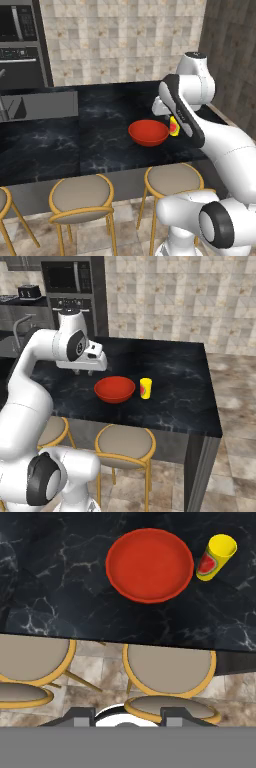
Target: Place the cup inside the bowl on the dining table and move the bowl to any counter.
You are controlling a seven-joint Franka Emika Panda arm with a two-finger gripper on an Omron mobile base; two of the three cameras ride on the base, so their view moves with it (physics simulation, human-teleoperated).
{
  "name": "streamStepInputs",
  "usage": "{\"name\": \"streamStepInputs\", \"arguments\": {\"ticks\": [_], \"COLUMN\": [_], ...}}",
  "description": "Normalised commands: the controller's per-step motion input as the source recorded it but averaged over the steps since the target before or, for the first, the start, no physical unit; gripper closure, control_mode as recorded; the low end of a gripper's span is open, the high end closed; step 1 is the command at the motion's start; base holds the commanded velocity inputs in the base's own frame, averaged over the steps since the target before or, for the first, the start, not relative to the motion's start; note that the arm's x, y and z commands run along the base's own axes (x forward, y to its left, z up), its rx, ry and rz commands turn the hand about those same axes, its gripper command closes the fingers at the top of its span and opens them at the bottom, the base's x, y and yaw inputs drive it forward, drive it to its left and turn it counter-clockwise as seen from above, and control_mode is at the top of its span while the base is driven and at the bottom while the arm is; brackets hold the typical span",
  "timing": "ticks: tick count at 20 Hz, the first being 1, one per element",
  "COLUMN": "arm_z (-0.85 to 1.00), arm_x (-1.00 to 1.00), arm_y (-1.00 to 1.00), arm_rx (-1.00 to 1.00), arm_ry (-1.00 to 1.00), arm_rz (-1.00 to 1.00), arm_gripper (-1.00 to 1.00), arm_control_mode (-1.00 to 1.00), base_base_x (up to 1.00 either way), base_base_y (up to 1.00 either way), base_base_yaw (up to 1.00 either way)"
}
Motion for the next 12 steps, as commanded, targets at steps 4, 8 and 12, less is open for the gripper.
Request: {"name": "streamStepInputs", "arguments": {"ticks": [4, 8, 12], "arm_z": [-0.06, -0.09, -0.07], "arm_x": [0.00, 0.00, 0.04], "arm_y": [-0.06, -0.16, -0.27], "arm_rx": [0.00, 0.00, 0.00], "arm_ry": [0.00, 0.00, 0.00], "arm_rz": [0.00, 0.00, 0.00], "arm_gripper": [-1.00, -1.00, -1.00], "arm_control_mode": [-1.00, -1.00, -1.00], "base_base_x": [0.00, 0.00, 0.00], "base_base_y": [0.00, 0.00, 0.00], "base_base_yaw": [0.00, 0.00, 0.00]}}
